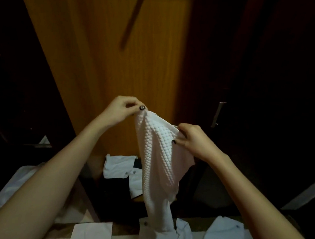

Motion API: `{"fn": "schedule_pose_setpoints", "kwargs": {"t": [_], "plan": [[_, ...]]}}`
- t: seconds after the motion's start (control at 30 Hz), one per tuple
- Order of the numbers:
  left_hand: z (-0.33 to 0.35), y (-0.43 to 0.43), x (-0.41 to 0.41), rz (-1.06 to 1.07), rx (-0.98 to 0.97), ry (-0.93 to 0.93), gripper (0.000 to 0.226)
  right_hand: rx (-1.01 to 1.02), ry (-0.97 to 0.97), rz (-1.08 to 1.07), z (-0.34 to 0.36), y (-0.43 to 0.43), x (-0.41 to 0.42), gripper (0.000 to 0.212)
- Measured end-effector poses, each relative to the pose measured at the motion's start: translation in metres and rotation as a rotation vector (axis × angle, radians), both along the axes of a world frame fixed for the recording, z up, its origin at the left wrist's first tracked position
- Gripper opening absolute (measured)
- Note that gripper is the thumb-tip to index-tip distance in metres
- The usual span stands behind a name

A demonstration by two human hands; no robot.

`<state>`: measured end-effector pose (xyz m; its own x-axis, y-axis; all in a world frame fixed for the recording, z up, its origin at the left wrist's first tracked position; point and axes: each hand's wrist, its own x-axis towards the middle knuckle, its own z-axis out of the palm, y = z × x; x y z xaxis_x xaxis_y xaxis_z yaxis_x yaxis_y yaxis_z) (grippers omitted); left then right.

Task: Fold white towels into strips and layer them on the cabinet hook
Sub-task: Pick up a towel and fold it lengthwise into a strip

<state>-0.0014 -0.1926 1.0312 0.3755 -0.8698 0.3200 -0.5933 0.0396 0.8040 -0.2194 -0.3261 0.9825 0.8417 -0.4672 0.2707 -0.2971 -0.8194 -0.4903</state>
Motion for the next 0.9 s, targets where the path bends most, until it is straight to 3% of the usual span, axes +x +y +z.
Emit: {"fn": "schedule_pose_setpoints", "kwargs": {"t": [0.07, 0.1, 0.17, 0.3, 0.37, 0.43, 0.57, 0.73, 0.8, 0.9], "plan": [[0.021, 0.006, 0.013, 0.026, -0.145, 0.281, 0.021, 0.004, 0.009, 0.002, -0.012, -0.003, -0.007, 0.013], [0.033, 0.009, 0.022, 0.023, -0.193, 0.298, 0.023, 0.02, 0.02, 0.013, -0.019, -0.003, -0.009, 0.009], [0.05, 0.015, 0.029, -0.023, -0.158, 0.13, 0.023, 0.084, 0.047, 0.021, -0.034, -0.001, -0.008, 0.007], [0.019, 0.004, -0.001, -0.131, 0.195, -0.234, 0.011, 0.192, 0.007, -0.063, -0.042, -0.001, 0.01, 0.017], [-0.01, -0.002, -0.018, -0.191, 0.445, -0.216, 0.005, 0.208, -0.057, -0.072, -0.033, -0.005, 0.02, 0.016], [-0.03, -0.005, -0.026, -0.204, 0.536, -0.191, 0.019, 0.2, -0.101, -0.089, -0.021, -0.01, 0.026, 0.016], [-0.043, -0.014, -0.036, -0.119, 0.28, -0.298, 0.029, 0.21, -0.126, -0.101, -0.004, -0.017, 0.032, 0.013], [-0.036, -0.024, -0.039, -0.115, 0.059, -0.498, 0.01, 0.18, -0.104, -0.074, 0.009, -0.017, 0.029, 0.01], [-0.036, -0.028, -0.037, -0.114, 0.027, -0.498, 0.008, 0.155, -0.107, -0.091, 0.014, -0.018, 0.025, 0.011], [-0.039, -0.036, -0.035, -0.086, 0.134, -0.478, 0.016, 0.135, -0.131, -0.083, 0.022, -0.016, 0.021, 0.02]]}}
